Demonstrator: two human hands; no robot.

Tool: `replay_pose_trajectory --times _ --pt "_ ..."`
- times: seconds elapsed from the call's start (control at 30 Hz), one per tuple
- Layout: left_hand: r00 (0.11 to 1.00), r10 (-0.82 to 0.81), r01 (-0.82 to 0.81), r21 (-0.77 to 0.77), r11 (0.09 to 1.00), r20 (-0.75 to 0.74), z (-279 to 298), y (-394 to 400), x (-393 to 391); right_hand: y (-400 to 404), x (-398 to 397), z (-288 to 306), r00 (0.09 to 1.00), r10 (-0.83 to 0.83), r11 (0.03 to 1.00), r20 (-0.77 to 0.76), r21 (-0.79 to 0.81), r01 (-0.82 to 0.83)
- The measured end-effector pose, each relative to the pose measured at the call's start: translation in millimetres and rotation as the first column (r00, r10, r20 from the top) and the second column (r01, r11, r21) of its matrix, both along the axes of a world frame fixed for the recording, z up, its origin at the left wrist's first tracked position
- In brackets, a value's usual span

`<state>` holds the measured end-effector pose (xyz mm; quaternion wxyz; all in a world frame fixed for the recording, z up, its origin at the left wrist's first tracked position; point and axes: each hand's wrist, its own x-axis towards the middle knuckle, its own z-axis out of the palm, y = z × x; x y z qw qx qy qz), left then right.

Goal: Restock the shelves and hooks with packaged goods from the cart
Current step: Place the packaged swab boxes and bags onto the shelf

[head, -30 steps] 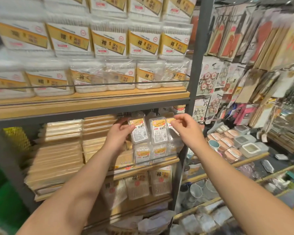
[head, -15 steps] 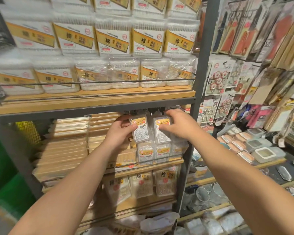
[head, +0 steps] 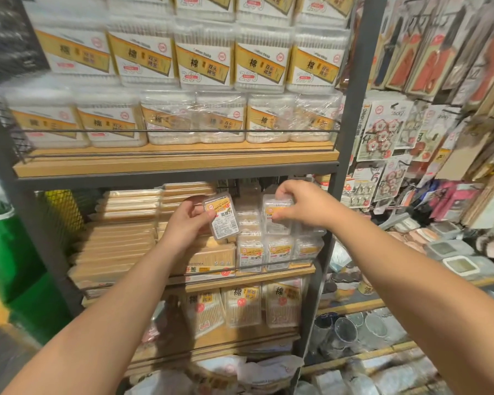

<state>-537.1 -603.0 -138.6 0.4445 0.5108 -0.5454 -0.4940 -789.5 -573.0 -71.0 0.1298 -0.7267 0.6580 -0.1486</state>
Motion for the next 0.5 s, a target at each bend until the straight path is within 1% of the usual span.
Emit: replay_pose_trajectory --times 0.1,0.17,0.37,0.5 --pt "1.000 0.023 -0.023 -0.012 1.000 0.000 -3 0 5 9 9 -2 0.991 0.055 0.998 0.119 0.036 -0.060" --pt "0.999 0.034 -0.034 -0.009 0.999 -0.009 -5 0 8 12 18 -7 0.985 0.098 0.990 0.143 0.082 -0.111" --pt "1.000 -0.014 0.014 0.009 1.000 0.011 -8 -2 10 9 37 -30 0.991 0.100 0.985 0.086 0.130 -0.111" --pt "0.996 -0.080 0.079 0.017 0.997 0.039 -10 -6 10 6 38 -32 0.995 0.096 0.988 0.029 0.118 -0.099"
